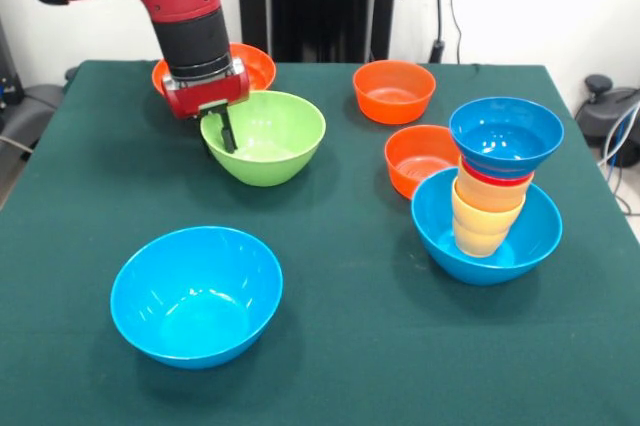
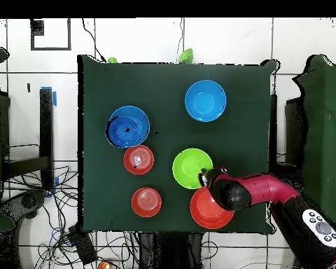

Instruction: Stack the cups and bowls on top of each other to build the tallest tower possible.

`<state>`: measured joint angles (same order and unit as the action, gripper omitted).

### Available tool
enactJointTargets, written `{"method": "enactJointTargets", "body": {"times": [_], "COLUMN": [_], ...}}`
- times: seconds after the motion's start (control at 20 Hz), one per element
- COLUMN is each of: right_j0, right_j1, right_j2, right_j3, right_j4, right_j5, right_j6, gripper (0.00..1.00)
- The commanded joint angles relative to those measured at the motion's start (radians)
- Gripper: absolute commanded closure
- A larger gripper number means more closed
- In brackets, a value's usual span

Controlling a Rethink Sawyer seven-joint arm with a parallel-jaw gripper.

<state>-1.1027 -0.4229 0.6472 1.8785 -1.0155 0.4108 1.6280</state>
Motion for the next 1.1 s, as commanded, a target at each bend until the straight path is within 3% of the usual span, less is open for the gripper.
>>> {"method": "enactJointTargets", "body": {"times": [0.05, 0.25, 0.35, 0.45, 0.6, 0.7, 0.85, 1.1], "right_j0": [0.054, 0.054, 0.045, 0.025, -0.051, -0.104, -0.146, -0.142], "right_j1": [0.033, -0.011, -0.074, -0.176, -0.366, -0.449, -0.493, -0.507], "right_j2": [-0.001, -0.002, 0.011, 0.037, 0.134, 0.200, 0.260, 0.324], "right_j3": [-0.075, -0.048, 0.001, 0.083, 0.248, 0.331, 0.395, 0.436], "right_j4": [-0.090, -0.078, -0.039, 0.031, 0.232, 0.311, 0.341, 0.389], "right_j5": [0.079, 0.091, 0.117, 0.168, 0.305, 0.316, 0.317, 0.351], "right_j6": [-0.253, -0.243, -0.240, -0.250, -0.321, -0.329, -0.332, -0.256], "gripper": [1.00, 1.00, 1.00, 1.00, 1.00, 1.00, 1.00, 1.00]}}
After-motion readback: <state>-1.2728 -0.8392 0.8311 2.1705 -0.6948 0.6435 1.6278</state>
